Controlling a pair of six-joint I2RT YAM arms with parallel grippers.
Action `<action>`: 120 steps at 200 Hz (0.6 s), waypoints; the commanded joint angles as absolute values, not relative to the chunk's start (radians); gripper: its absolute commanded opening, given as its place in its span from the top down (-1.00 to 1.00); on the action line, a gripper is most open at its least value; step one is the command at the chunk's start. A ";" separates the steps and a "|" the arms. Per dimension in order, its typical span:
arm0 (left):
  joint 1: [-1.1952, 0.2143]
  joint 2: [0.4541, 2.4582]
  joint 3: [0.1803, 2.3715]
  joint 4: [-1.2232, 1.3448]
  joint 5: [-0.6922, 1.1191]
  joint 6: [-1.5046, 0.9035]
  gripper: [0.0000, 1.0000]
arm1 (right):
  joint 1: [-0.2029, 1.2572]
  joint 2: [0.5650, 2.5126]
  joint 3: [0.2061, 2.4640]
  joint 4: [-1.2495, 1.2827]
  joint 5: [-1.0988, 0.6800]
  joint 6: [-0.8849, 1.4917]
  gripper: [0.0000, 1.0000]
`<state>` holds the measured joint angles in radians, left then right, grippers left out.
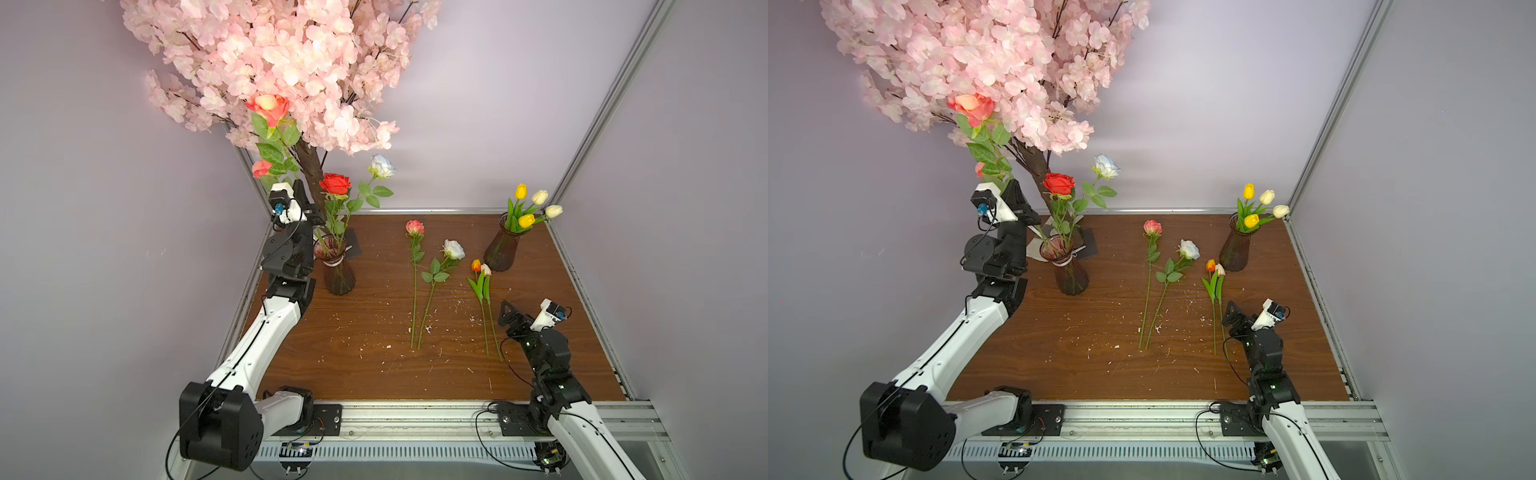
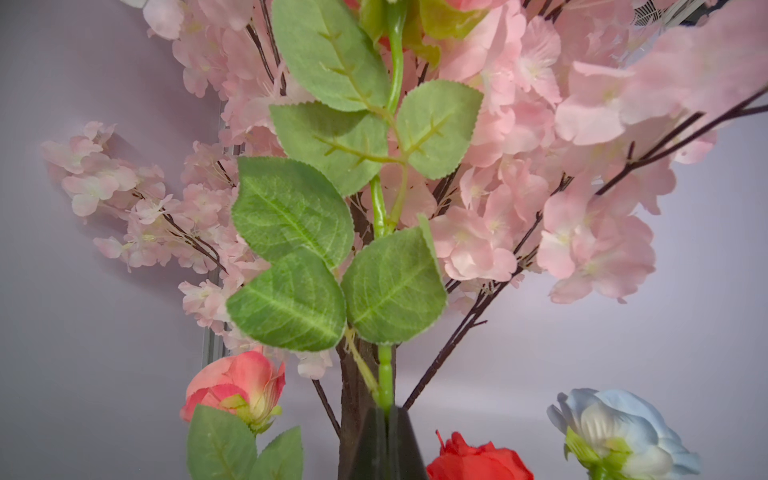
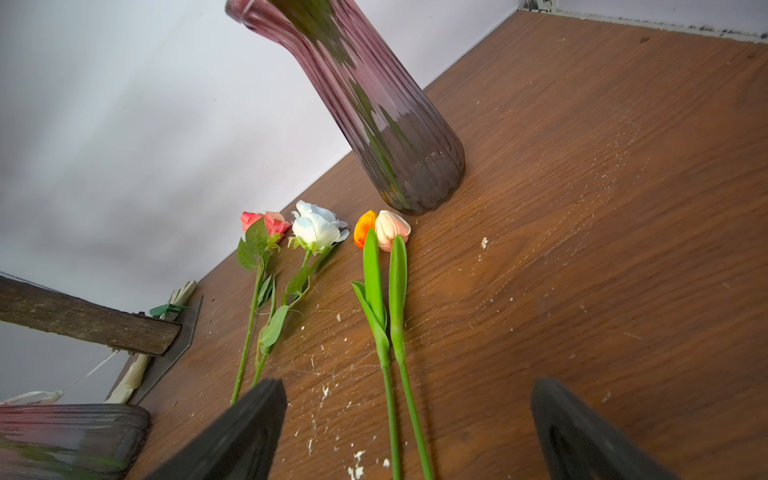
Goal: Arrange the flowers in different vases according to their variety
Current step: Insert the flower into the vase.
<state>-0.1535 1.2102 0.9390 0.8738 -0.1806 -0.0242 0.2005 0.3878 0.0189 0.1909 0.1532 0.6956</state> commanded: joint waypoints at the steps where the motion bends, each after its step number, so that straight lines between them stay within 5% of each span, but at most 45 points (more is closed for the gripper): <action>1: -0.130 1.248 0.969 0.989 -0.140 0.006 1.00 | 0.197 0.388 0.011 0.232 0.178 0.690 -0.99; 120: -0.128 1.296 0.697 1.083 -0.146 -0.136 1.00 | 0.196 0.387 0.005 0.243 0.174 0.686 -0.99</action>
